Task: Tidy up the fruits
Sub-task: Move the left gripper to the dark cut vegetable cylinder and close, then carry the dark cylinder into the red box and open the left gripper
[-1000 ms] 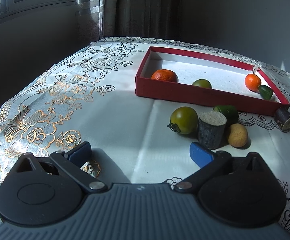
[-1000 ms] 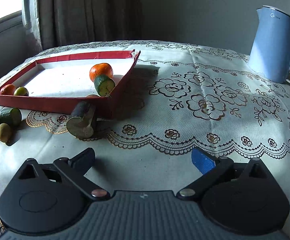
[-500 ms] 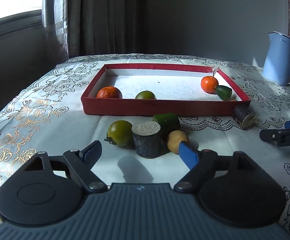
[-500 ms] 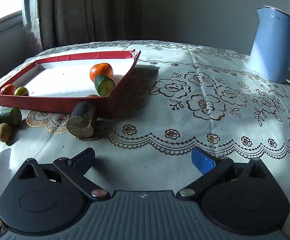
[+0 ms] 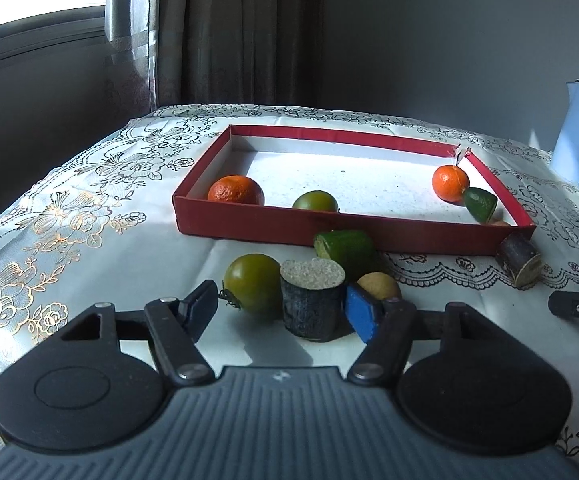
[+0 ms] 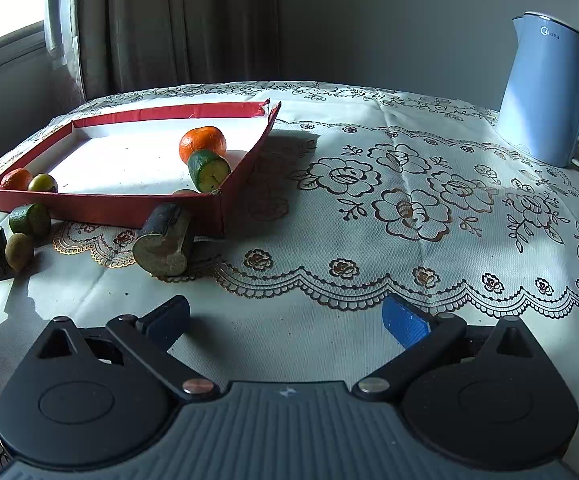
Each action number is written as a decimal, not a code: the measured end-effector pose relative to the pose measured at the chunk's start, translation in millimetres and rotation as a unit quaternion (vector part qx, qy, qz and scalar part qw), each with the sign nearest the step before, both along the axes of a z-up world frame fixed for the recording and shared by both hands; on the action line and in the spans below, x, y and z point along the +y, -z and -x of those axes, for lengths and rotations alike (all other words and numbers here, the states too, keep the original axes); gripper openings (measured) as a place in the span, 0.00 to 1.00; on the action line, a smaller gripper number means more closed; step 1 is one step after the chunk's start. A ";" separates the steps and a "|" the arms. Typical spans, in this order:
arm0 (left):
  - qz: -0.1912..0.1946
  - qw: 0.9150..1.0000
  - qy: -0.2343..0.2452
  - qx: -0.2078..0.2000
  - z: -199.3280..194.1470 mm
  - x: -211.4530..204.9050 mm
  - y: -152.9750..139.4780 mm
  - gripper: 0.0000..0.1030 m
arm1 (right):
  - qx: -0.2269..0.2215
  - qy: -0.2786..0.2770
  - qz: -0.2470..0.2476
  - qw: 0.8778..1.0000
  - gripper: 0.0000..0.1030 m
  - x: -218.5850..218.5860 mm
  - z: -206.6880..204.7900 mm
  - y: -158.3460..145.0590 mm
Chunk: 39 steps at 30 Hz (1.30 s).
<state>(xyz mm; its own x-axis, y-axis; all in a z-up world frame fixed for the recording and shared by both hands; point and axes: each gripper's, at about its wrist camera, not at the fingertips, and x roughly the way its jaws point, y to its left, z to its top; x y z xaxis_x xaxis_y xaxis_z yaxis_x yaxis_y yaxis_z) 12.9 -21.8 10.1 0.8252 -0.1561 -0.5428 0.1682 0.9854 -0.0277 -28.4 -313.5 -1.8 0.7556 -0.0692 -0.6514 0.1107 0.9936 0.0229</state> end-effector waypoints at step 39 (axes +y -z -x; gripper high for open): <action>-0.017 0.998 0.058 -0.011 -11.9 -13.3 1.3 0.29 | -0.003 0.000 -0.007 1.000 1.00 -2.3 -0.5 -1.1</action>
